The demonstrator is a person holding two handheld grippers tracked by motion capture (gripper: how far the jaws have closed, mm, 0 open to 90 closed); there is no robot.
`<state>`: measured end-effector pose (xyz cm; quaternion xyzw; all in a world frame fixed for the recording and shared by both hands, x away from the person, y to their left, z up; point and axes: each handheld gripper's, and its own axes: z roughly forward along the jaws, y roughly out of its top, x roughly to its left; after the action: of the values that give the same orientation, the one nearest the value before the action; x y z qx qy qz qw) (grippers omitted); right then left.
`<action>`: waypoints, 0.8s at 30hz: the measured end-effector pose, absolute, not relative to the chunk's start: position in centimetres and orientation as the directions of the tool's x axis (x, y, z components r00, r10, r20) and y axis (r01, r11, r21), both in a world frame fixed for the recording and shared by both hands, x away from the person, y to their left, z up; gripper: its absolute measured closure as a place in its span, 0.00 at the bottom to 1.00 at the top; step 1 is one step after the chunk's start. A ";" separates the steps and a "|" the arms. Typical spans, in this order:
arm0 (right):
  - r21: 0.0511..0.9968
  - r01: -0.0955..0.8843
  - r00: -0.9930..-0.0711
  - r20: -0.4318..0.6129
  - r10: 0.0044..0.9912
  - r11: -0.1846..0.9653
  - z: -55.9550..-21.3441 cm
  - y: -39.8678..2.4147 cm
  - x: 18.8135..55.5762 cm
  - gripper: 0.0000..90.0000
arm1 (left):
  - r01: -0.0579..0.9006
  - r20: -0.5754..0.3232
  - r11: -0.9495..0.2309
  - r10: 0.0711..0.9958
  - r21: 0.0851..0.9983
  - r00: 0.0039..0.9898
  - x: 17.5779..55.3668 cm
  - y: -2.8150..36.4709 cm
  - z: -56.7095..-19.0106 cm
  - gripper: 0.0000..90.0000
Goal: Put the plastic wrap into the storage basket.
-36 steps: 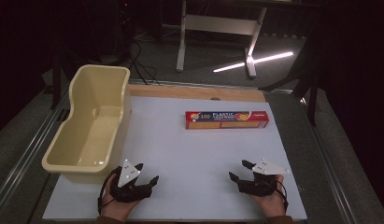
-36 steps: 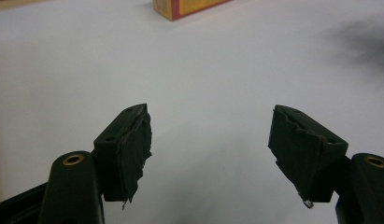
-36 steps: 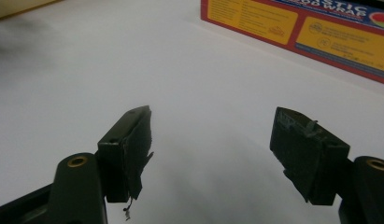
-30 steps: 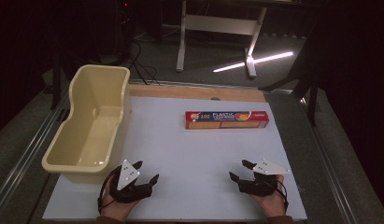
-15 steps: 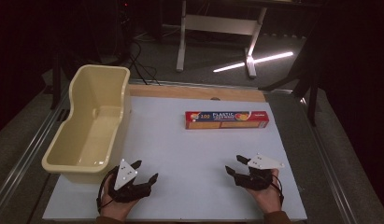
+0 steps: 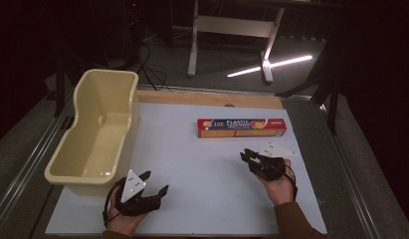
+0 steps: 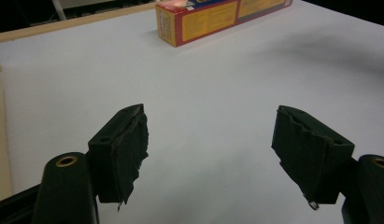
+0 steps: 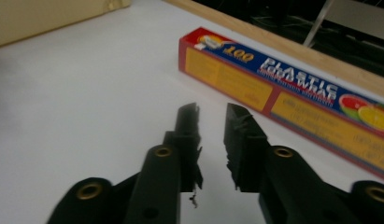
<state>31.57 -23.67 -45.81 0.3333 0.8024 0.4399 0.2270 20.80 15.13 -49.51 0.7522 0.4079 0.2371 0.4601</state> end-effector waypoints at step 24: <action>0.851 0.392 -0.572 -0.072 0.817 0.350 -44.4 -22.2 39.7 1.00 | 0.398 -0.035 -0.219 0.841 0.891 0.540 20.7 15.5 -49.4 0.30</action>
<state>39.74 -22.19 -44.37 0.3867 0.7815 0.4190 0.2535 20.67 15.54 -49.41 0.7437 0.4167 0.2377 0.4657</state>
